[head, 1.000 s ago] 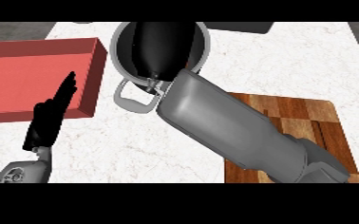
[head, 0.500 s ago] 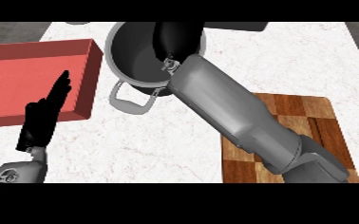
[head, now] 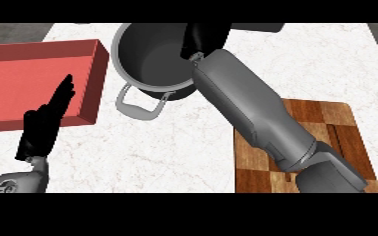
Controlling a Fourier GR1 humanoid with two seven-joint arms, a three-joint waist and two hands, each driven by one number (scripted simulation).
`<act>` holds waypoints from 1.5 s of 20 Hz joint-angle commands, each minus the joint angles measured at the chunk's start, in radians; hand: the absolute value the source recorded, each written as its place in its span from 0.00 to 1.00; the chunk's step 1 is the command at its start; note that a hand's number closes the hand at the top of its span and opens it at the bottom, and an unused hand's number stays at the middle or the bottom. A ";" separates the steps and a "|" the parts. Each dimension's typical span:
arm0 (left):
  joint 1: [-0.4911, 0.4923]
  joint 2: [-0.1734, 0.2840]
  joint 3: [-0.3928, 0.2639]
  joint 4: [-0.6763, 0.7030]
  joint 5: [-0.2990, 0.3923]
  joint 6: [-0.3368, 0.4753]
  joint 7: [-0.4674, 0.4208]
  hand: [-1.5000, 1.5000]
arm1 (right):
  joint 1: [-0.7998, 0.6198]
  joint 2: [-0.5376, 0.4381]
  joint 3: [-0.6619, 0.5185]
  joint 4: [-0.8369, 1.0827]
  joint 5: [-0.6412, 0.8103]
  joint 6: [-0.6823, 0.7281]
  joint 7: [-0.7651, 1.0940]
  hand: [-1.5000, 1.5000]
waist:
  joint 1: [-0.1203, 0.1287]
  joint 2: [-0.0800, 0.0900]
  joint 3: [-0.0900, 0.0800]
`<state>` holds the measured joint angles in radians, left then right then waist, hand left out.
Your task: Pick the croissant from the cutting board and place it in the pot
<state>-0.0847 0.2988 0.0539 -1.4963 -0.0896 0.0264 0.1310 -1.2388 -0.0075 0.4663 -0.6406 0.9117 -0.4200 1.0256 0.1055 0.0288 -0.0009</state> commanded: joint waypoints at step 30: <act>0.104 0.005 0.066 -0.054 0.008 0.004 0.011 0.50 | 0.264 0.007 0.218 -0.404 -0.288 -0.820 -0.088 0.00 | -0.099 -0.038 0.001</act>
<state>-0.0016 0.3003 0.1018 -1.5171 -0.0914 0.0302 0.1276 -1.0588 -0.0059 0.6112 -0.9364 0.5825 -1.1136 0.8576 0.0293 -0.0013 -0.0002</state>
